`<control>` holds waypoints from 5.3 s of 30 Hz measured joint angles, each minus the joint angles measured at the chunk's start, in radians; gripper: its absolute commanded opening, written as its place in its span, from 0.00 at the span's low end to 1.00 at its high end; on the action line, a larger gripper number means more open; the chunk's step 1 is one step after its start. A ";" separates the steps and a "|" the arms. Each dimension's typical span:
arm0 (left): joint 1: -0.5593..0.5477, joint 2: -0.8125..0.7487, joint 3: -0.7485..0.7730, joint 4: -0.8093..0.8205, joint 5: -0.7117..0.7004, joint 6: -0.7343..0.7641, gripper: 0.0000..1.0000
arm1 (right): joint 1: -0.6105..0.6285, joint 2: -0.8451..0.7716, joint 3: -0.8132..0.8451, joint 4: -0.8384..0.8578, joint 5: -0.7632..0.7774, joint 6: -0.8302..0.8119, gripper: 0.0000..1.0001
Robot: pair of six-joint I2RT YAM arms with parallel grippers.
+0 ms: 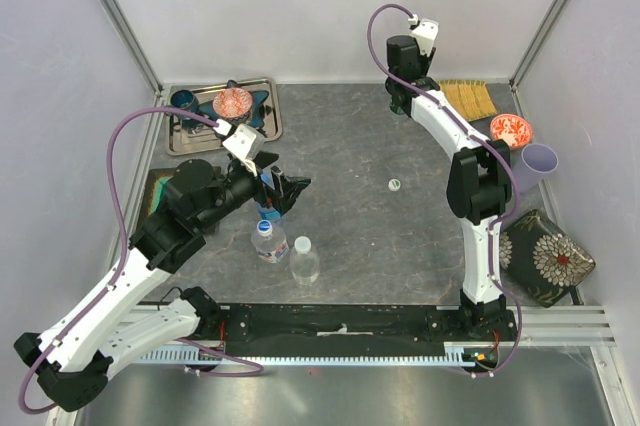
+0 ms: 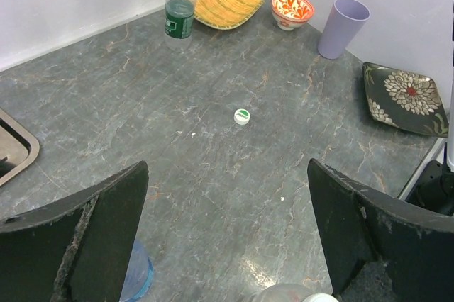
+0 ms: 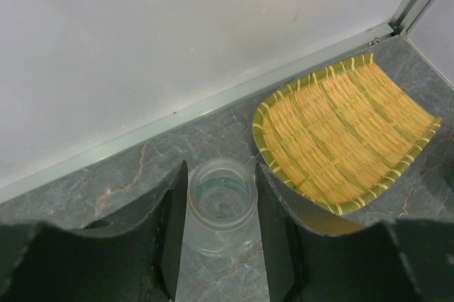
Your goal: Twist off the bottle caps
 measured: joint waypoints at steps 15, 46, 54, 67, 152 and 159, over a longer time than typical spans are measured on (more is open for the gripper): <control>0.000 0.003 0.000 0.000 0.000 0.000 1.00 | 0.000 0.000 0.000 -0.066 -0.032 0.017 0.69; 0.000 0.010 -0.011 0.000 0.002 0.000 1.00 | -0.005 0.000 0.017 -0.076 -0.089 0.036 0.85; 0.000 0.008 -0.017 -0.001 0.001 0.000 1.00 | -0.005 -0.002 0.017 -0.091 -0.130 0.048 0.89; 0.000 -0.054 -0.017 -0.002 -0.048 -0.003 1.00 | 0.053 -0.462 -0.406 -0.164 -0.173 0.098 0.96; 0.067 0.116 0.094 0.106 0.125 -0.145 1.00 | 0.494 -1.107 -0.657 -0.422 -0.428 0.246 0.00; 0.138 0.265 0.143 0.331 0.683 -0.213 1.00 | 0.451 -1.109 -0.606 -0.375 -0.732 0.265 0.00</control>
